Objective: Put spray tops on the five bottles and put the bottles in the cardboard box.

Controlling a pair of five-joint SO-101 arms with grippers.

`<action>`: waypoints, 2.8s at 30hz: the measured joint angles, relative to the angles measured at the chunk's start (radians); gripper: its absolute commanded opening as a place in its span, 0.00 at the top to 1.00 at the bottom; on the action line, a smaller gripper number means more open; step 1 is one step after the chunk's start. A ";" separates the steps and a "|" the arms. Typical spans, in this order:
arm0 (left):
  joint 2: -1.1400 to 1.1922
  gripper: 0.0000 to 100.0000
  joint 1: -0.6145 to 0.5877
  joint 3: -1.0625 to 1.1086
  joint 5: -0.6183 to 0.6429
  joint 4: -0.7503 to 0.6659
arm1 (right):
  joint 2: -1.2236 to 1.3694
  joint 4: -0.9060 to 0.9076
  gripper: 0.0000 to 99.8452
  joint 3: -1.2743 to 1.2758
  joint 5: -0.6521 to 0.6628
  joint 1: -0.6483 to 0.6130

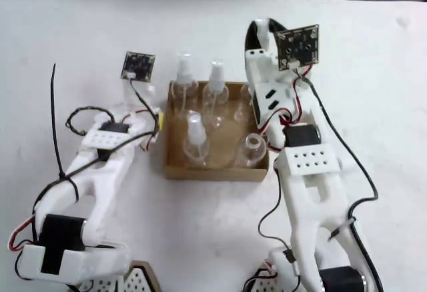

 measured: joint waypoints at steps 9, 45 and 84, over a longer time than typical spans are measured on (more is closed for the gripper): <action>0.000 0.88 0.000 0.000 0.000 0.000 | 0.086 0.000 0.98 0.006 0.000 -0.011; 0.000 0.88 0.000 0.000 0.000 0.000 | 0.046 -0.009 0.84 0.144 0.000 -0.009; 0.000 0.88 0.000 0.003 0.000 0.000 | -0.170 0.775 0.84 -0.072 -0.308 0.717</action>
